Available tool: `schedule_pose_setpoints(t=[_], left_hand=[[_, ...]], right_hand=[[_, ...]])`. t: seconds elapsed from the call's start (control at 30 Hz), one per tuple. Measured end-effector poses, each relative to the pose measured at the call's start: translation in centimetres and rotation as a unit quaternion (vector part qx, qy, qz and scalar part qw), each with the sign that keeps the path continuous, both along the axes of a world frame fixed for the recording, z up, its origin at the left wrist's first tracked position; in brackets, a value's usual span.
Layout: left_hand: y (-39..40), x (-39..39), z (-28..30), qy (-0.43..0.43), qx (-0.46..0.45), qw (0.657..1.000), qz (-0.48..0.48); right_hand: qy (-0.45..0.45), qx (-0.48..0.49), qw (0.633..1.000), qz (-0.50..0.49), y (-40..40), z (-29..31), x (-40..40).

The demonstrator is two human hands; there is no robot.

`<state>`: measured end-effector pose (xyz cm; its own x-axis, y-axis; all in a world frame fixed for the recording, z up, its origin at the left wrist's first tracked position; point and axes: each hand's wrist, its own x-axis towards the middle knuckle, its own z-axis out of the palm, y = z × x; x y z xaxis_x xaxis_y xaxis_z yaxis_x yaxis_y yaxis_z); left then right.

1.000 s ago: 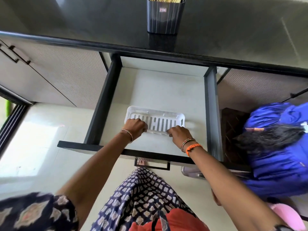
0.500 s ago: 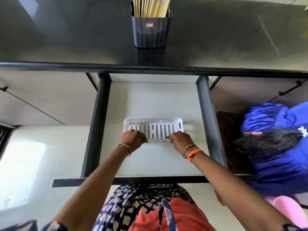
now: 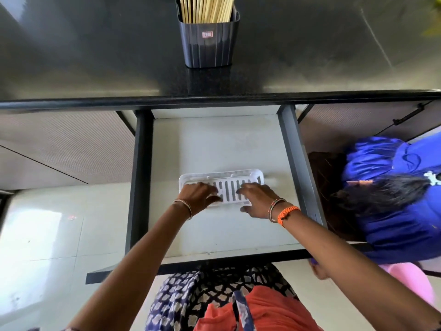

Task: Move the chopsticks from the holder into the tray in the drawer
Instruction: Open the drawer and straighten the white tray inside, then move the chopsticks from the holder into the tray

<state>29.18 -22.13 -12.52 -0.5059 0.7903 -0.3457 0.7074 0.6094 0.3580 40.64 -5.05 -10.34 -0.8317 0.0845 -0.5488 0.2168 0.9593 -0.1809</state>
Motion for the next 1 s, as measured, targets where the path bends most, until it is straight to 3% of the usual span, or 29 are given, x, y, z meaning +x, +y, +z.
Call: schedule_pose_setpoints(t=[0.1,0.17,0.27,0.37,0.5,0.7,1.0], left_hand=[[1.9,-3.3,4.0,0.064,0.072,0.995,0.031],[3.6,-6.5,7.5,0.095,0.120,0.985,0.081],[6.2,-11.8,13.1,0.115,0.201,0.957,0.174],[8.8,-16.6,17.7,0.156,0.255,0.930,0.214],[11.3,-22.0,20.3,0.178,0.280,0.915,0.229],[13.7,-26.8,18.2,0.161,0.251,0.931,0.209],[14.2,-27.3,16.9,0.177,0.271,0.911,0.255]], right_hand=[[0.081,-0.036,0.995,-0.034,1.3,4.2,-3.6],[0.186,-0.070,0.977,-0.075,3.1,7.3,-7.1],[0.364,-0.152,0.904,-0.165,6.4,11.5,-13.4],[0.460,-0.170,0.828,-0.272,10.0,15.7,-19.7],[0.468,-0.207,0.778,-0.365,14.6,19.2,-27.3],[0.403,-0.262,0.788,-0.384,18.3,17.5,-35.7],[0.379,-0.298,0.787,-0.385,18.7,17.6,-37.3]])
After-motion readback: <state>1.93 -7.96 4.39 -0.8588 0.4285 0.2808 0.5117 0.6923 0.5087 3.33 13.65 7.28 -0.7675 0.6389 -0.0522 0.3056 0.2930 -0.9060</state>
